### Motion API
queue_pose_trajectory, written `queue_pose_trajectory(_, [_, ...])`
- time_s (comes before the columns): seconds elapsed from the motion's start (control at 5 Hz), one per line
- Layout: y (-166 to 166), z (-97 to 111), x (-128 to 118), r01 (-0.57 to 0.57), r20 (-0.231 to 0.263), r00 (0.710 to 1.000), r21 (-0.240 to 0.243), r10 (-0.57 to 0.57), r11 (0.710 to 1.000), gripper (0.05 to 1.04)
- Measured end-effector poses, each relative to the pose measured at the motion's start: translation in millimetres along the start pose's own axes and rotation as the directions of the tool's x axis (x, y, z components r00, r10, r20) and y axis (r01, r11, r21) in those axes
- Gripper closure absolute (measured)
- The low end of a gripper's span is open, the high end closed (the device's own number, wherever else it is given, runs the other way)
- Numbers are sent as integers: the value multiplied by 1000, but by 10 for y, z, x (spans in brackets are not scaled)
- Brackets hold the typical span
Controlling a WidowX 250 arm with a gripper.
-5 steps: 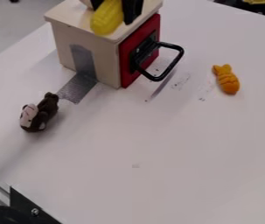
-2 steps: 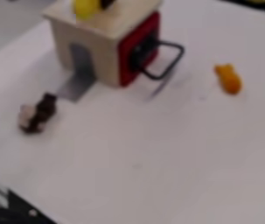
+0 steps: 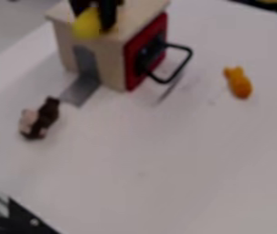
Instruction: Put the yellow corn on the top of the drawer
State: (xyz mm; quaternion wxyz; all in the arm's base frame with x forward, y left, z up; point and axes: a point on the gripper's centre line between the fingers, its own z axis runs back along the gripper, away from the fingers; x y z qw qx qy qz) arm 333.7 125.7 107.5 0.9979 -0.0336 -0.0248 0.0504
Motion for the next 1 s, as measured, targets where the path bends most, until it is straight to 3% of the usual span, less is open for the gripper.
queue_pose_trajectory(0.4, [-173,-20,166,47,8,999,-18,-46,999,395])
queue_pose_trajectory(0.6, [-145,50,192,26,0,1000,5,-26,1000,124])
queue_pose_trajectory(0.8, [-136,328,235,8,35,999,34,-9,999,87])
queue_pose_trajectory(1.0, [-240,792,236,20,111,993,64,-27,998,87])
